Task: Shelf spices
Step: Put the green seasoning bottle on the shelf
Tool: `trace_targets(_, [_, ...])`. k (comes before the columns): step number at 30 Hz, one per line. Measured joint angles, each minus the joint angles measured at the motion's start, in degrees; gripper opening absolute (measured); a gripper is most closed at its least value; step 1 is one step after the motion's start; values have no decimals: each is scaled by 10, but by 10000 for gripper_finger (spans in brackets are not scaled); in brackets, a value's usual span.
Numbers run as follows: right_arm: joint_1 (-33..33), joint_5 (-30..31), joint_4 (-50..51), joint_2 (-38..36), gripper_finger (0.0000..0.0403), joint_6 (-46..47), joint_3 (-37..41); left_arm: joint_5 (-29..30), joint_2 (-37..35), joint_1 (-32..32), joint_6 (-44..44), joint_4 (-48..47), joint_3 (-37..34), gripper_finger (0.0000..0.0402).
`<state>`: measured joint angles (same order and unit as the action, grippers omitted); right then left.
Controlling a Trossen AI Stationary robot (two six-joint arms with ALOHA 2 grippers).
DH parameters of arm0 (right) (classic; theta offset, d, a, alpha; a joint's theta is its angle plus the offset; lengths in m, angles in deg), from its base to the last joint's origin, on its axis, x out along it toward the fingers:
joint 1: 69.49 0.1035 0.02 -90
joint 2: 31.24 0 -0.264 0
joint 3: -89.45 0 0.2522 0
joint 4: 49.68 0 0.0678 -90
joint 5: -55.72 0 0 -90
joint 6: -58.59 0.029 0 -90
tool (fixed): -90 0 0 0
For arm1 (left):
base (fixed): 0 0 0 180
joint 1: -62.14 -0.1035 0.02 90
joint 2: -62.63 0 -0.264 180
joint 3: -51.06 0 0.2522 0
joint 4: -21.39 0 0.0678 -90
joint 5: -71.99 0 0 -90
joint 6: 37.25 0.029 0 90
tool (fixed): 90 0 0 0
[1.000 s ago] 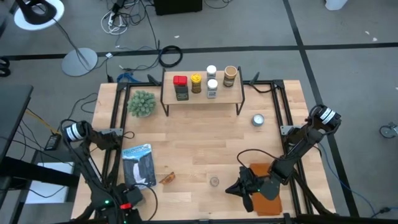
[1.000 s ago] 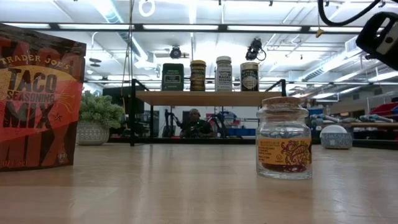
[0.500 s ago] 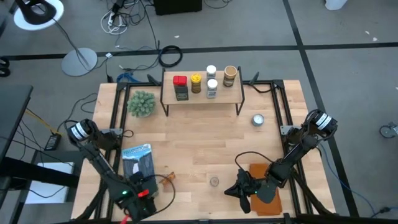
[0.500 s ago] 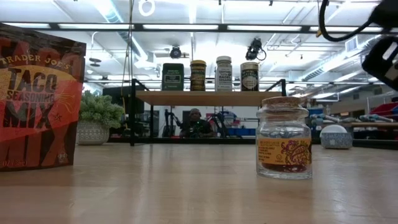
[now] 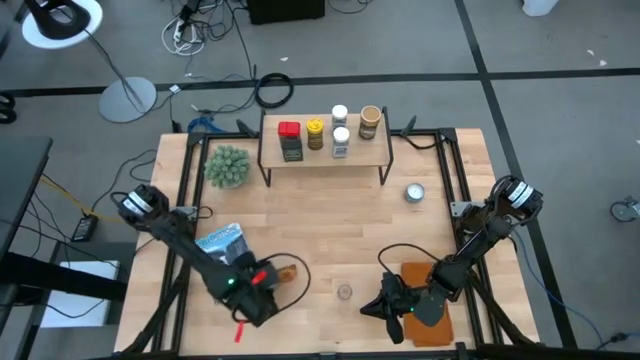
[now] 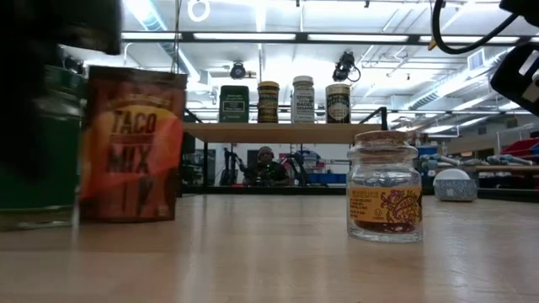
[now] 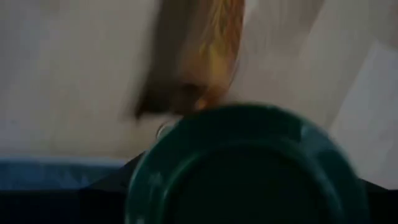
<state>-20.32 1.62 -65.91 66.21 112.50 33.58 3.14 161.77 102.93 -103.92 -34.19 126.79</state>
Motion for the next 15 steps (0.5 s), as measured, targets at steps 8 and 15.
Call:
trace_targets(8, [0,-1,-3,0,7,0,0,6,0,-51,94,97,0,249])
trace_targets(15, [4,-1,-4,0,7,1,0,6,-1,-56,111,97,0,249])
